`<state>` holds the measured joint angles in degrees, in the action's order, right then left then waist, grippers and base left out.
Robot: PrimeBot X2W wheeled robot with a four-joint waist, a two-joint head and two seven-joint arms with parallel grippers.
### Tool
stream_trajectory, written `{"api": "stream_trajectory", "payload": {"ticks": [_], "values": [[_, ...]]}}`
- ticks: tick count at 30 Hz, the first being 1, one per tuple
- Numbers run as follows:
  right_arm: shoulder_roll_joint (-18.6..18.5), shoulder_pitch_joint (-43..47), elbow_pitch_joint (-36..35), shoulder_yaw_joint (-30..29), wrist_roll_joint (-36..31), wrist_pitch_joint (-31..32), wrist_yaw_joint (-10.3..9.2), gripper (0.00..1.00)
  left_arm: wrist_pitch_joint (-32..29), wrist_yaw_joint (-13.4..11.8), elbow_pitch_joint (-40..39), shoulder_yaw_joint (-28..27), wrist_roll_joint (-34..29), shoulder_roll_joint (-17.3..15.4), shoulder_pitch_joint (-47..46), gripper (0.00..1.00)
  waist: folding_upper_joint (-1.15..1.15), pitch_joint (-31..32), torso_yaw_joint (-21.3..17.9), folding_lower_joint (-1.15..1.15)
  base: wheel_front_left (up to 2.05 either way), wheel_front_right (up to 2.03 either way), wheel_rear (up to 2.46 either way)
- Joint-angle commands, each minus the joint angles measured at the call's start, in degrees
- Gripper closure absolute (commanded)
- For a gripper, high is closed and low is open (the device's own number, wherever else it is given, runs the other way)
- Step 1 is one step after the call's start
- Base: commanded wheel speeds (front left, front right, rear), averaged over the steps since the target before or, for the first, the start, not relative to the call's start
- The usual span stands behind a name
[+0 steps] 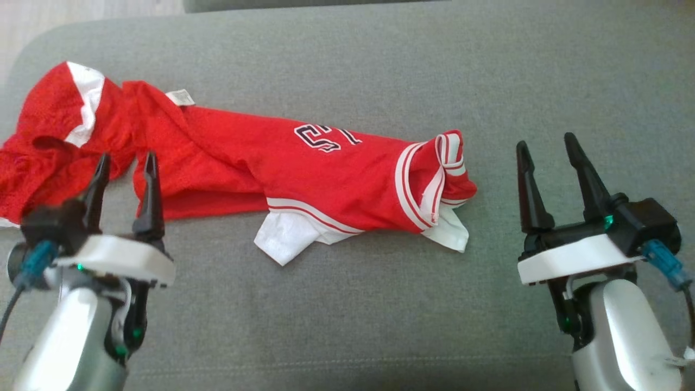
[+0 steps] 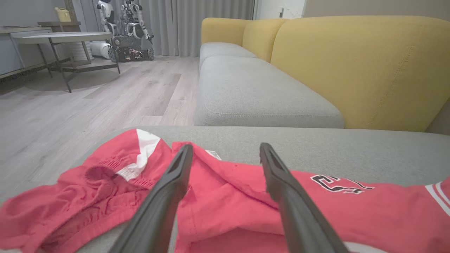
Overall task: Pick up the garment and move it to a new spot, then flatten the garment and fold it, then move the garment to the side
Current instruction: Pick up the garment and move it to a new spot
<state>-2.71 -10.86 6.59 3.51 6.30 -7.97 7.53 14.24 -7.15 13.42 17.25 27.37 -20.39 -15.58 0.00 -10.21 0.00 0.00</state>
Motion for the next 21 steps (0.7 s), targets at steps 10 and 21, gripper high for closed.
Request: {"api": "stream_trajectory", "payload": {"ticks": [10,21], "values": [[-0.17,3.34,-0.08,2.0,-1.23,1.48,-0.04,0.0,0.69,-1.42,-8.16,-2.46,-1.23,-2.89,8.43,0.0,0.0,5.6,0.72,0.0,0.0,0.0,0.0],[-0.17,8.04,-1.48,0.8,-0.06,3.05,-0.04,0.0,-1.48,-3.17,-12.04,-0.19,-2.21,-3.44,14.44,0.0,0.0,10.29,0.78,0.0,0.0,0.0,0.0]]}}
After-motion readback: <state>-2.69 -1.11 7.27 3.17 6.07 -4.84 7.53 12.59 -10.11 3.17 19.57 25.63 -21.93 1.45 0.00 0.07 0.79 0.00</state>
